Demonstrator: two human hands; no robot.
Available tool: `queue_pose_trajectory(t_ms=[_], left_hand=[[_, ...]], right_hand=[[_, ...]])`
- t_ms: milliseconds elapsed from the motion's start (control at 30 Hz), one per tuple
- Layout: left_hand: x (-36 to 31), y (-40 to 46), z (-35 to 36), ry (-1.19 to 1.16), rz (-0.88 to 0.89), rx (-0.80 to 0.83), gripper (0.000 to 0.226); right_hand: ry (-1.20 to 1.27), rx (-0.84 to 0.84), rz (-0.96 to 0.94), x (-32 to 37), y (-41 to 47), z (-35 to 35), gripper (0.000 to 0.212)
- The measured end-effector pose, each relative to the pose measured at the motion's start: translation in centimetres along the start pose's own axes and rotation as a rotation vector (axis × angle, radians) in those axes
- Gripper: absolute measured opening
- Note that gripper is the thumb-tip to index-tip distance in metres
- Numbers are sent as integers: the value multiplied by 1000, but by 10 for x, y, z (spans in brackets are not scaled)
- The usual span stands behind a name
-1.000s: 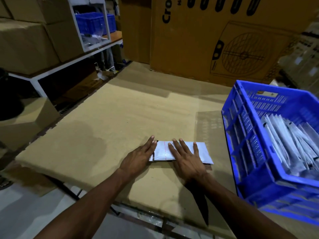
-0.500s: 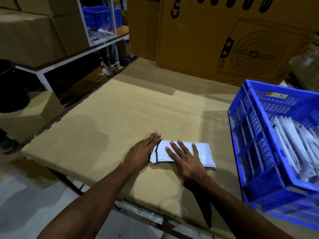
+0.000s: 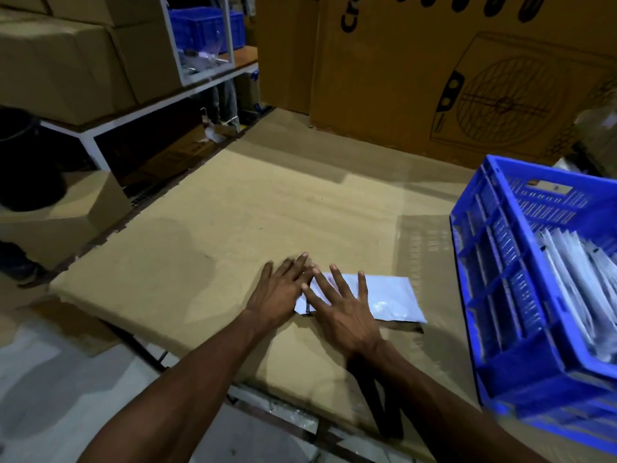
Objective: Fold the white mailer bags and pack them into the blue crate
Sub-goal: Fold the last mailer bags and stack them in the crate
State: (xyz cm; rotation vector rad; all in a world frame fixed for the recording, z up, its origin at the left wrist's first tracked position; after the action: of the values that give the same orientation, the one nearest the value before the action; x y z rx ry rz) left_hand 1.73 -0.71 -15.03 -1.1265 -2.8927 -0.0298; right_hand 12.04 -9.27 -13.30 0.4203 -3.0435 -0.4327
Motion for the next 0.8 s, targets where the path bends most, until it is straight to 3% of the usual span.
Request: queue_pose_trajectory(t_ms=[167,367,500,633,800], left_hand=[[0,0,1,5,-14,39,62],[6,-1,-1,-50,-20,21,70],[11,-3,-1,-115,-36,-32,85],[13,-1,-3,-191,-96,-65,83],[10,-17,-8,-209,-87,-304,80]], right_hand=[[28,-84,-28,-1,-9,-3,46],[94,19,-48,-10,-16,-3,50],[170,103,136,-57,-32,-11,62],[148,207,240,-80,-43,-17,62],[105,177,342,-69,-48,-13,72]])
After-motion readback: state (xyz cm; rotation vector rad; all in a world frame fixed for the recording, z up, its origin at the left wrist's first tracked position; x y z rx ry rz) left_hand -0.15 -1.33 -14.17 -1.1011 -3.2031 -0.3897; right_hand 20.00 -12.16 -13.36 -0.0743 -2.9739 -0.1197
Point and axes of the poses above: each hand's wrist, its own y-axis towards the middle knuckle, its own z-axis out of the palm, x = y × z, the point moved 7 cm from there along y, towards the middle knuckle, and after that the axes turned 4 degrees about y, right-handed, at the moved point
